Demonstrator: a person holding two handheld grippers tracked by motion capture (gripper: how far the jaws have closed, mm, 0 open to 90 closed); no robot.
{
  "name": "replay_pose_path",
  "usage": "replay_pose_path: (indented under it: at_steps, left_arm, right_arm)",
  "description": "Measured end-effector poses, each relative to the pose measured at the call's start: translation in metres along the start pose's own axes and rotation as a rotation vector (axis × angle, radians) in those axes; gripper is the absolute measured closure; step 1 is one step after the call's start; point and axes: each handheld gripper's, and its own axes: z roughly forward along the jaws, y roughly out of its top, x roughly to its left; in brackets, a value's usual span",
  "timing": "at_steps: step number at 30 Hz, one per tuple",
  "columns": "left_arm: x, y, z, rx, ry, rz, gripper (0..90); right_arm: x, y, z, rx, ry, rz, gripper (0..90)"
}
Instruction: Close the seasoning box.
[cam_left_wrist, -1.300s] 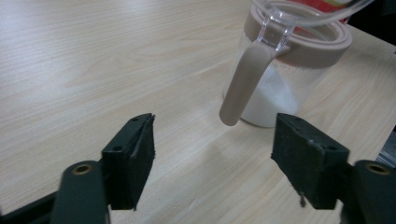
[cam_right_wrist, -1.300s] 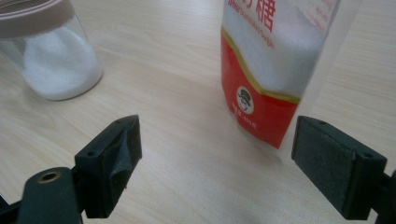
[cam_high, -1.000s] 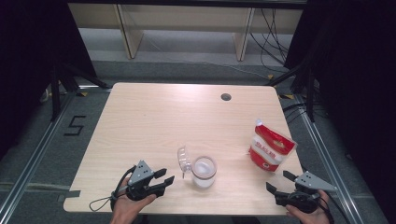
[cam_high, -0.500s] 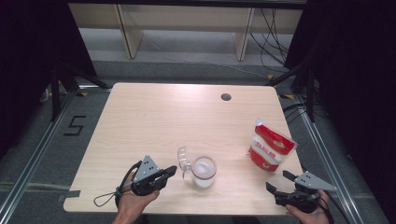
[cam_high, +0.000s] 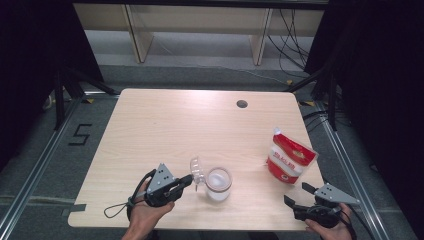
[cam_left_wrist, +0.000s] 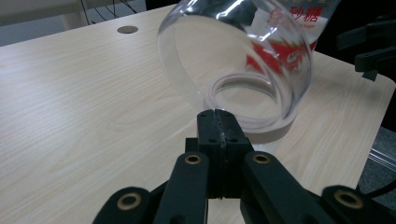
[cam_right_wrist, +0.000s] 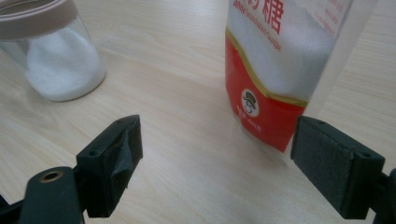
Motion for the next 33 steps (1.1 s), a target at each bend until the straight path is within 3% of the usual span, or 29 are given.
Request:
replay_pose_path:
  at_steps: [17,21,25,27,28,30,33]
  left_arm:
    - [-0.006,0.009,0.007,0.002,-0.013,0.034,89.3]
    - [-0.009,0.009,0.01,-0.003,-0.026,0.018,89.3]
    - [-0.01,0.01,0.012,0.007,-0.029,0.039,89.3]
    - [-0.012,0.009,0.013,-0.003,-0.041,0.019,89.2]
    - [-0.011,0.01,0.013,-0.002,-0.041,0.036,89.0]
    - [-0.011,0.01,0.013,0.0,-0.046,0.028,86.3]
    - [-0.01,0.009,0.011,-0.006,-0.055,-0.004,75.2]
  right_arm:
    - [0.0,0.0,0.001,-0.001,0.003,0.002,17.4]
    - [0.0,0.001,0.001,-0.003,0.003,0.002,17.4]
    - [0.0,0.001,0.001,-0.001,0.003,0.001,17.4]
    - [0.0,0.001,0.001,-0.003,0.003,0.0,17.4]
    - [0.0,0.001,0.001,-0.002,0.003,0.001,17.4]
    - [0.0,0.001,0.001,-0.003,0.003,0.001,17.4]
    - [0.0,0.001,0.001,-0.003,0.005,0.002,17.4]
